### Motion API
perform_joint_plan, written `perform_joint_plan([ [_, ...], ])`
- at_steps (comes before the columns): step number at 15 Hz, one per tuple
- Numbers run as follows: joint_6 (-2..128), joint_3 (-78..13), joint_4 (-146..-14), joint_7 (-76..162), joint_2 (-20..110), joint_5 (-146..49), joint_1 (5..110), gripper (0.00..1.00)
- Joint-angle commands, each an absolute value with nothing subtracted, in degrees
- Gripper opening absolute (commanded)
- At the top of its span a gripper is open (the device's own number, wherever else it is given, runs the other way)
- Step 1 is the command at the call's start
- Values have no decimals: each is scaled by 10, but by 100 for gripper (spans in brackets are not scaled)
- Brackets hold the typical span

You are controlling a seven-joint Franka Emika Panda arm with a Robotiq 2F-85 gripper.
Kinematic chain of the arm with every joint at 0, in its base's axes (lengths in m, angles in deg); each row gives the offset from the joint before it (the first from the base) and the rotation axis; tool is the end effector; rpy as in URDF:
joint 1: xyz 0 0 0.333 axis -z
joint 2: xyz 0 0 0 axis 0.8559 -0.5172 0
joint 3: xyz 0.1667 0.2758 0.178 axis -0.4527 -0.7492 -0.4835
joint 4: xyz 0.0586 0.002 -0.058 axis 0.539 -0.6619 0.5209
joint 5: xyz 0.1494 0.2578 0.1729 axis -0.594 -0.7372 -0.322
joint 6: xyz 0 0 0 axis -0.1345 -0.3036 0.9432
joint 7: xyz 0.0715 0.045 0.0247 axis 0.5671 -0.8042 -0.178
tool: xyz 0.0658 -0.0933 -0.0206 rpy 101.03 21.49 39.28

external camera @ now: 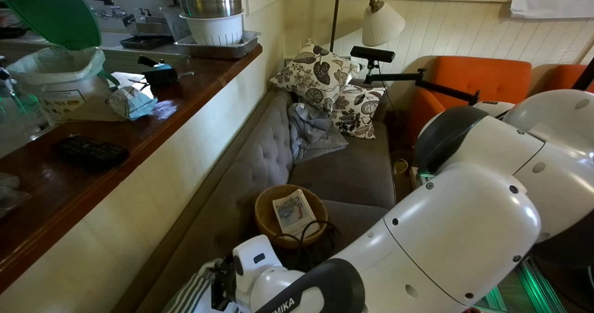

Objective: Fold the white and green towel in half from right to left.

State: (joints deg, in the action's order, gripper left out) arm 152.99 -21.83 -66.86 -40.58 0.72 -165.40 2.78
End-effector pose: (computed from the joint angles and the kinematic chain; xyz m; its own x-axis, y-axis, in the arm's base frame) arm 0.5228 0.3547 0.2303 0.6316 0.1718 0.7560 -0.1513 -0.9291 0.3375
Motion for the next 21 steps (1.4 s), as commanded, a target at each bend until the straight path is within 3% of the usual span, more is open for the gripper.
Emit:
perform_joint_plan([
  [1,1565,-235,-637,-439,-1,-1672,43,1],
  [4,1492,-271,-631,-417,15,-1666,38,1],
  [5,1489,-345,-658,-356,30,-1566,89,1],
  [9,1432,-426,-668,-274,47,-1457,121,1],
  [17,1276,-478,-595,-77,29,-1270,144,1],
  [18,1254,-492,-581,-67,23,-1262,150,28],
  [20,1197,-480,-586,49,24,-1180,141,35],
  [21,1195,-545,-550,-18,8,-1212,178,42],
])
